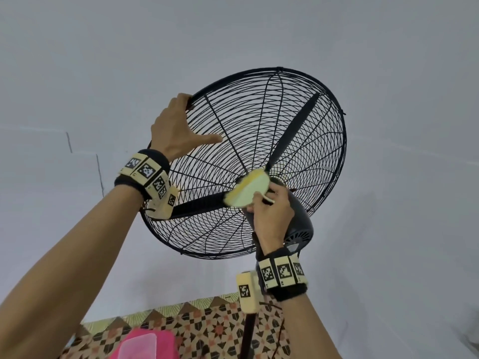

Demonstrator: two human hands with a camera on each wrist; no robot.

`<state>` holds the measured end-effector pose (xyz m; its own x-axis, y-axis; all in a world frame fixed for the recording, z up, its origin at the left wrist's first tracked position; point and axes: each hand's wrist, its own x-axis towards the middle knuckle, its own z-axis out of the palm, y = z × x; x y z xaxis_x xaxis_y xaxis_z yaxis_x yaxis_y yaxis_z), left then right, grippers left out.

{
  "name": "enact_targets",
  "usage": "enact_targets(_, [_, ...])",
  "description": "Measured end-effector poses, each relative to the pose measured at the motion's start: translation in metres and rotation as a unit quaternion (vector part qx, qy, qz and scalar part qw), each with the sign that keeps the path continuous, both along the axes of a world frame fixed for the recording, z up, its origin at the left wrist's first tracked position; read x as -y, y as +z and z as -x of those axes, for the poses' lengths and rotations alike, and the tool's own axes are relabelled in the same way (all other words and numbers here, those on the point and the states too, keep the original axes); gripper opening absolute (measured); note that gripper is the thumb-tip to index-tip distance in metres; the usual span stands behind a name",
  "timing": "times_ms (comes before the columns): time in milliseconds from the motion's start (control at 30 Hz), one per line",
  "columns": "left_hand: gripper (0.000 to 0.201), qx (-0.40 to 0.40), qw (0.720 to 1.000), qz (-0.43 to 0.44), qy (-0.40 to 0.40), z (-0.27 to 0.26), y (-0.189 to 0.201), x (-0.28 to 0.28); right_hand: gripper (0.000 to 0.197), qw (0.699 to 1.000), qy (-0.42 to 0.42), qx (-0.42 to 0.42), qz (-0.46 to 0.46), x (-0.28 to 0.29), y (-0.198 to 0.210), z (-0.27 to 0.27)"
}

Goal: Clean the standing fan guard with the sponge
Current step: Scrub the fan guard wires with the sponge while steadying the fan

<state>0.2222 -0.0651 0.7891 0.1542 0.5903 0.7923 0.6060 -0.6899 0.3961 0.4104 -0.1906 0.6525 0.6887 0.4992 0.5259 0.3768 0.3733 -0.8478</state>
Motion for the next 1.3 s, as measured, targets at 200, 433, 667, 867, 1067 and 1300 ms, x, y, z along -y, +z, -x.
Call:
enact_targets(200, [0.111, 0.042, 0.999, 0.014, -0.017, 0.002, -0.009, 0.011, 0.029, 0.990, 0.001, 0.064, -0.126, 0.037, 0.077, 0.003])
enact_targets(433, [0.115, 0.057, 0.998, 0.037, -0.009, 0.008, -0.016, 0.006, 0.023, 0.936, 0.092, 0.265, -0.211, -0.003, 0.201, 0.042])
enact_targets(667, [0.110, 0.037, 0.998, 0.037, -0.034, 0.012, -0.017, -0.003, 0.023, 0.896, 0.044, 0.438, -0.061, -0.024, 0.253, 0.050])
enact_targets(867, [0.109, 0.041, 0.998, 0.028, -0.025, 0.013, -0.021, -0.002, 0.022, 0.906, 0.037, 0.416, -0.076, -0.017, 0.255, 0.049])
enact_targets(1067, [0.106, 0.038, 0.999, 0.025, -0.026, 0.011, -0.021, -0.006, 0.021, 0.892, 0.043, 0.450, -0.023, -0.017, 0.246, 0.041])
enact_targets(1300, [0.107, 0.040, 0.999, 0.026, -0.024, 0.011, -0.021, -0.004, 0.027, 0.905, 0.046, 0.399, -0.140, -0.015, 0.243, 0.049])
